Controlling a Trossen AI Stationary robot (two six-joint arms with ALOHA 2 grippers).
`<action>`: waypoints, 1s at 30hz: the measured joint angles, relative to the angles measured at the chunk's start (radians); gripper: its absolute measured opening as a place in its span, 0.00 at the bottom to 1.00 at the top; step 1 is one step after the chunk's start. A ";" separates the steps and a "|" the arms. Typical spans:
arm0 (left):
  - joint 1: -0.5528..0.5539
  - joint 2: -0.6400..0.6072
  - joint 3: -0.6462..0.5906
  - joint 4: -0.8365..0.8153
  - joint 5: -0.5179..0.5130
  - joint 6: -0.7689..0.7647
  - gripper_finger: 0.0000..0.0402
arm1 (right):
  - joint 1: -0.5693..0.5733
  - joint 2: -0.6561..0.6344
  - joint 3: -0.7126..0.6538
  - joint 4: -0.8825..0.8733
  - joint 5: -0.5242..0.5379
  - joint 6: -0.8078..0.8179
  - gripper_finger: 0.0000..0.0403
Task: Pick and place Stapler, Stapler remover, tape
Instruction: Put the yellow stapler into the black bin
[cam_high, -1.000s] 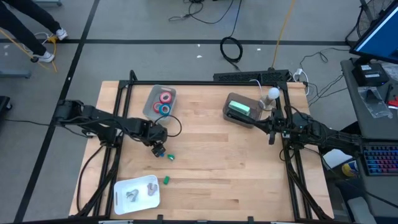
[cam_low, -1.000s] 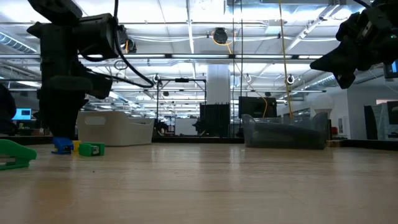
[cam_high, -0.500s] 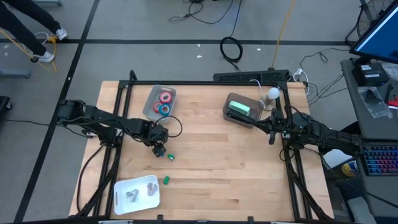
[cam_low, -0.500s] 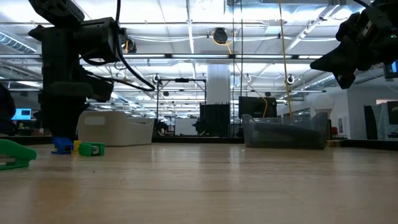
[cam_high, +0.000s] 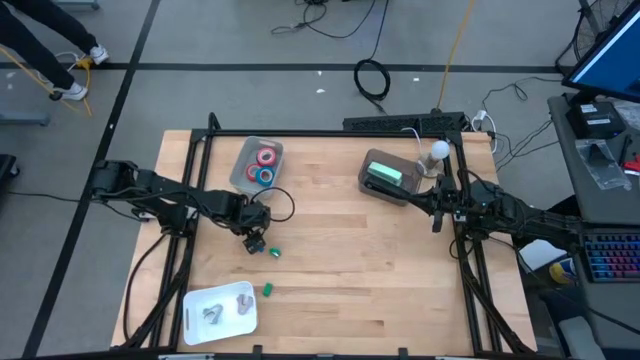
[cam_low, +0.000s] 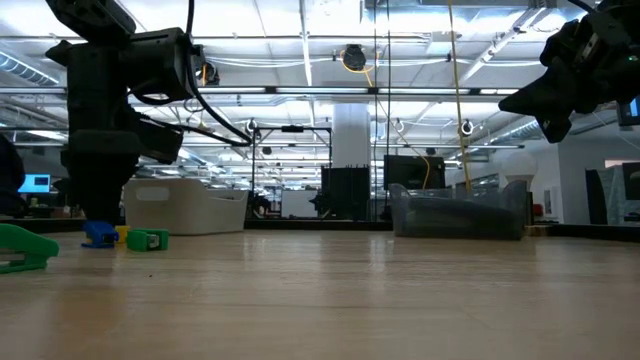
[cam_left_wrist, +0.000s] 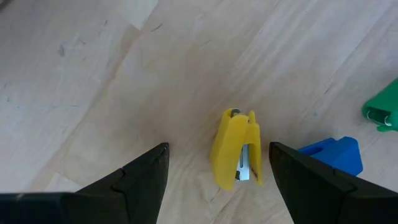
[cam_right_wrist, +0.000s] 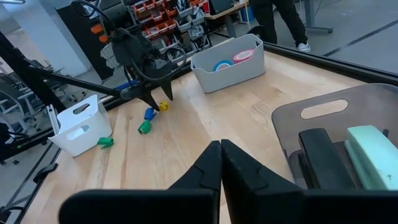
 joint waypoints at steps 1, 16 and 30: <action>0.000 0.000 0.000 0.000 0.000 0.005 0.69 | 0.000 0.000 0.000 0.000 0.000 0.000 0.00; 0.000 0.000 0.000 -0.038 0.028 0.005 0.69 | 0.000 0.000 0.000 0.000 0.002 0.001 0.00; 0.000 -0.001 -0.001 -0.027 0.025 -0.002 0.51 | 0.000 0.000 0.000 0.000 0.003 0.012 0.00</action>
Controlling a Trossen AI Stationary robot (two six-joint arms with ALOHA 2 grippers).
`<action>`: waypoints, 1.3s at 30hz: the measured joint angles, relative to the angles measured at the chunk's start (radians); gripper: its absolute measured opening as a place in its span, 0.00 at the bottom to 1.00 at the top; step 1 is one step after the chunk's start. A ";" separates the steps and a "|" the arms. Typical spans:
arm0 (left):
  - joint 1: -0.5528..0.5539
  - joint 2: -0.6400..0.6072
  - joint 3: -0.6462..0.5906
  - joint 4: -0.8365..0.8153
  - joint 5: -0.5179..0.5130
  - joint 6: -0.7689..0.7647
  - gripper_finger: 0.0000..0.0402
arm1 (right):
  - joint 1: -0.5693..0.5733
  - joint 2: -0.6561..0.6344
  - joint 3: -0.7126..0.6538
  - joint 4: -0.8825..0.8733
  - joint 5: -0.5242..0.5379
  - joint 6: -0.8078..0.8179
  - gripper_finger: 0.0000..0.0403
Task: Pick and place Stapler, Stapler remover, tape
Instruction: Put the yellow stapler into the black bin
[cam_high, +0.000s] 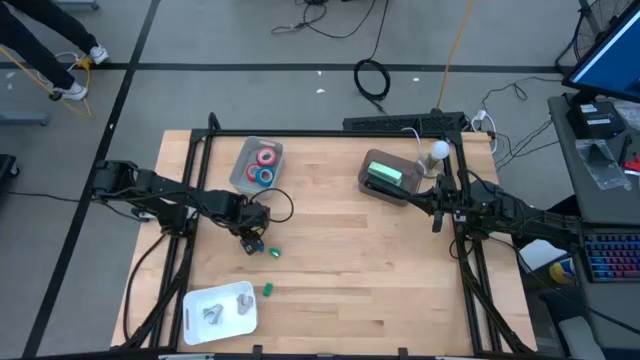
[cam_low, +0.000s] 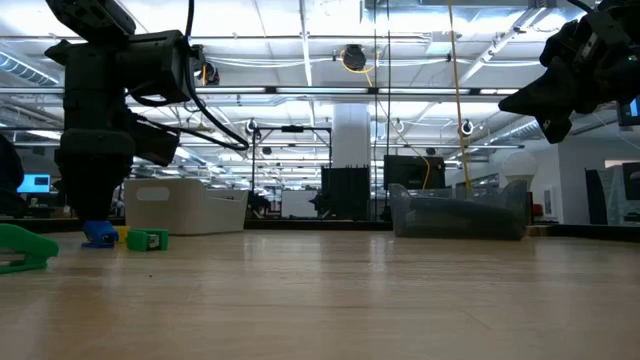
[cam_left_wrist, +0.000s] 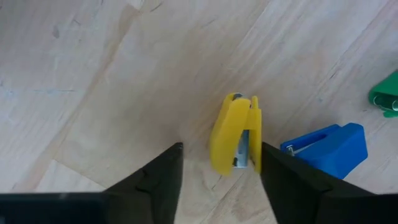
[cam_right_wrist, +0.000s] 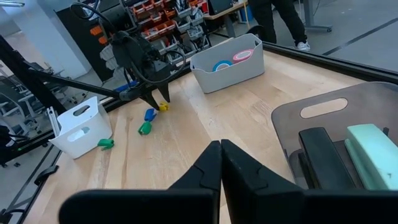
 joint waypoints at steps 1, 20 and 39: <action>0.000 0.000 0.000 0.001 0.000 0.001 0.48 | 0.000 0.000 0.000 0.000 0.000 0.000 0.00; 0.000 -0.001 0.000 0.020 0.000 0.027 0.13 | 0.000 0.000 0.000 0.024 0.000 0.011 0.00; 0.046 -0.057 0.000 0.019 0.000 0.065 0.15 | 0.000 0.000 0.000 0.058 -0.003 0.041 0.00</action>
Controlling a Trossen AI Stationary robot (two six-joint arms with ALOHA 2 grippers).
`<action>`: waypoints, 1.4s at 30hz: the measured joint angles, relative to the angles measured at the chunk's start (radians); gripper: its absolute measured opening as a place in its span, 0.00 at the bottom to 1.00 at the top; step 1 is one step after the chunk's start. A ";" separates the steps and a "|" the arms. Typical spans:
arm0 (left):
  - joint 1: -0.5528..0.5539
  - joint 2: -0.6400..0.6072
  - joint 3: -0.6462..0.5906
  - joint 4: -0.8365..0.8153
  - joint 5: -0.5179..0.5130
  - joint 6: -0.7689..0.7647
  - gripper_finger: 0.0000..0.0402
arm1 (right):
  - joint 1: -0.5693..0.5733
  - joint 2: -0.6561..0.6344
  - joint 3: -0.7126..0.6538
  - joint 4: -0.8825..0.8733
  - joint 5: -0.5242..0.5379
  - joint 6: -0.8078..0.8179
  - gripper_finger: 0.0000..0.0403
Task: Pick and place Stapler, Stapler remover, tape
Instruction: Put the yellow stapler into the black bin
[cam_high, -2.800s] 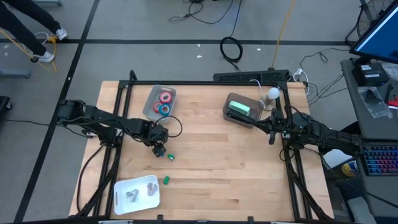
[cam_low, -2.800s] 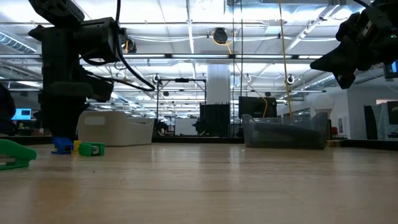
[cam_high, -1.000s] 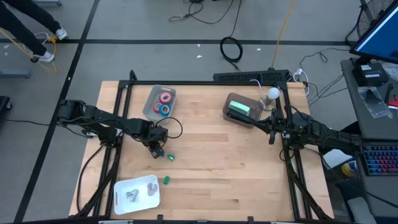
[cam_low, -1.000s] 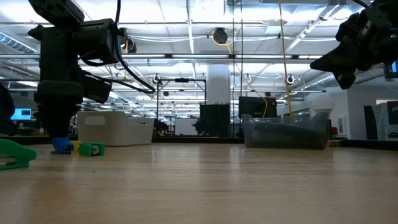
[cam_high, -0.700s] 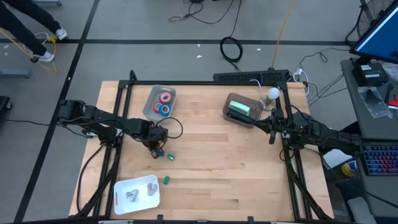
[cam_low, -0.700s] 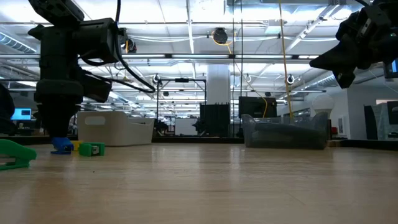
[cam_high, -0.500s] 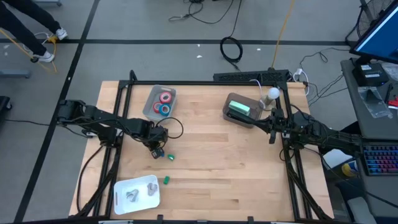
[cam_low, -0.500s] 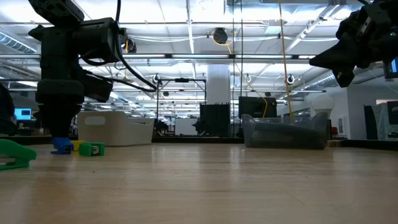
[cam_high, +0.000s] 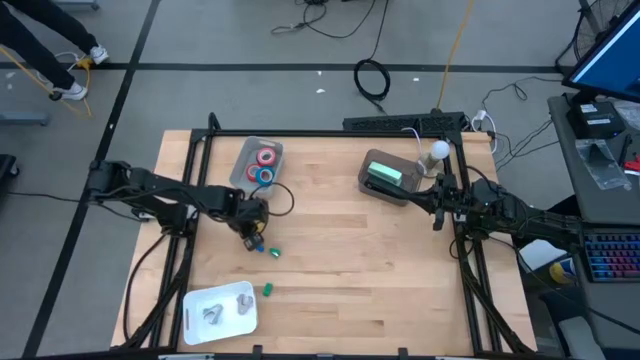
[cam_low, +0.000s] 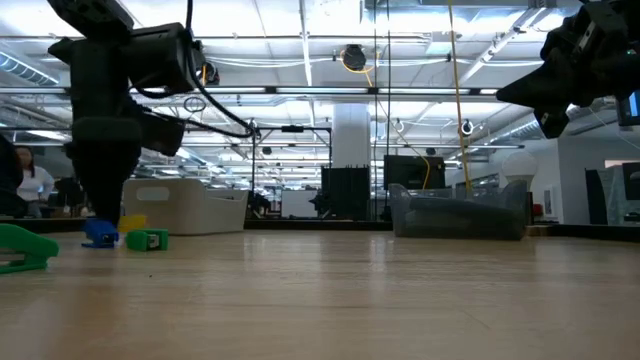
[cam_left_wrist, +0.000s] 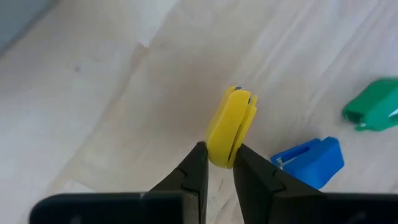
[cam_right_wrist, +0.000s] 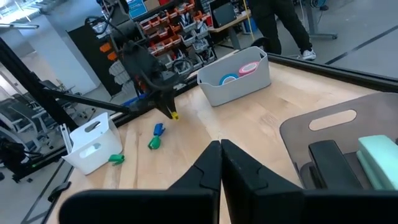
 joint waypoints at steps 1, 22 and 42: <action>0.009 -0.012 0.000 -0.001 0.000 0.001 0.15 | 0.000 0.000 0.000 0.000 0.000 0.000 0.00; 0.071 -0.094 0.274 0.202 -0.070 0.127 0.16 | 0.001 0.520 0.000 0.681 -0.137 -0.007 0.07; 0.071 -0.093 0.294 0.406 -0.079 0.119 0.16 | 0.043 1.281 0.358 1.072 -0.193 -0.200 0.39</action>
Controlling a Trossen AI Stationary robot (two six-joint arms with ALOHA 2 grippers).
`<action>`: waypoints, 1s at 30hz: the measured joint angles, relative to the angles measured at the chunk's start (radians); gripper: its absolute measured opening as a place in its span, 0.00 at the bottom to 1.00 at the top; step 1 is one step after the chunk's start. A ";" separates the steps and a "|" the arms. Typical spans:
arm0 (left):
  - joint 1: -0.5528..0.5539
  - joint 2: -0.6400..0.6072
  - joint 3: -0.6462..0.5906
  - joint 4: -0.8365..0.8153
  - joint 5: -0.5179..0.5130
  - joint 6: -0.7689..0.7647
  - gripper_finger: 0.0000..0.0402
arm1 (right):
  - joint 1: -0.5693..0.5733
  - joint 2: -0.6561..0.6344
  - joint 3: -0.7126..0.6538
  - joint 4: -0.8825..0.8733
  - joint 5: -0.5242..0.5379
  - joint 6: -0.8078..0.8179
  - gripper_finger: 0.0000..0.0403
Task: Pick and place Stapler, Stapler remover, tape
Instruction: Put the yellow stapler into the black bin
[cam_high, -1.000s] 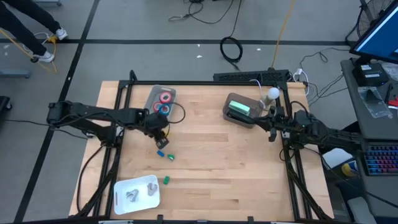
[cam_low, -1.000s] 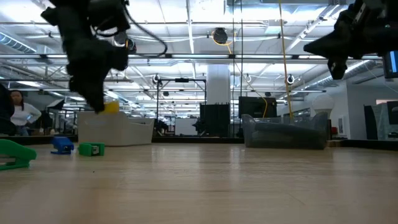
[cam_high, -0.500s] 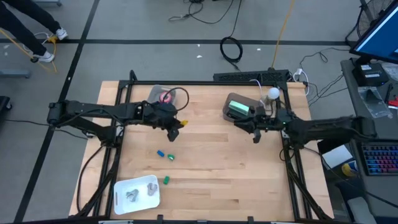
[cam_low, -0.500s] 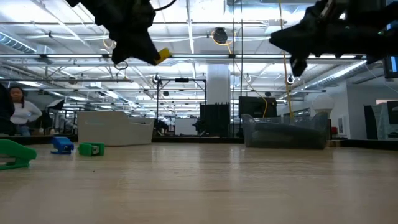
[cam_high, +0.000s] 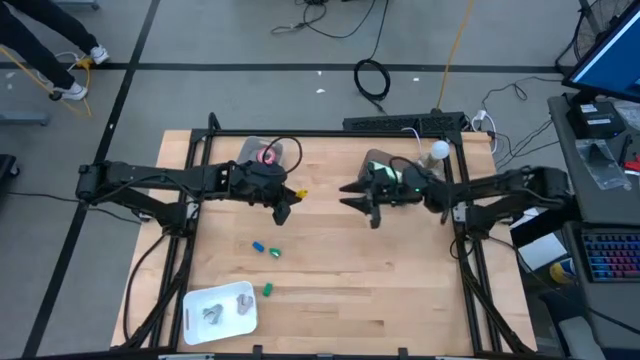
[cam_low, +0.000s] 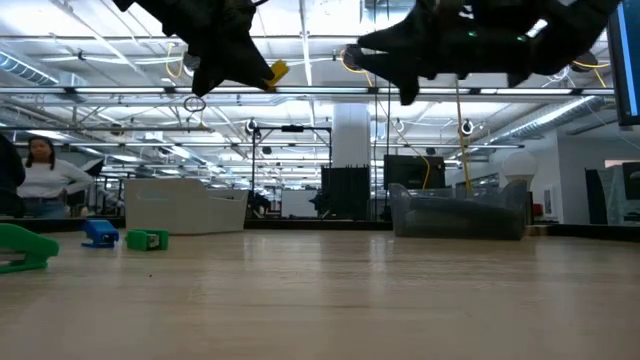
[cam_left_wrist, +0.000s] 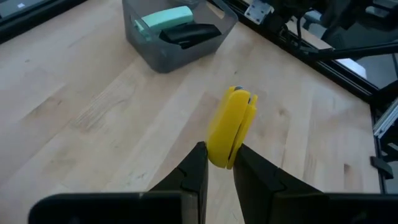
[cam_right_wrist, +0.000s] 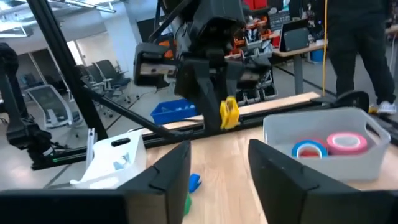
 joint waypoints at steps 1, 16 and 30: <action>0.000 0.000 0.000 0.000 0.000 0.000 0.16 | 0.000 0.016 0.018 -0.002 0.000 -0.011 0.41; -0.002 0.000 0.000 0.046 0.010 0.000 0.16 | 0.001 0.230 0.225 -0.006 0.002 -0.061 0.62; -0.009 0.000 -0.001 0.113 0.009 0.012 0.16 | -0.002 0.316 0.355 -0.052 -0.034 -0.089 0.67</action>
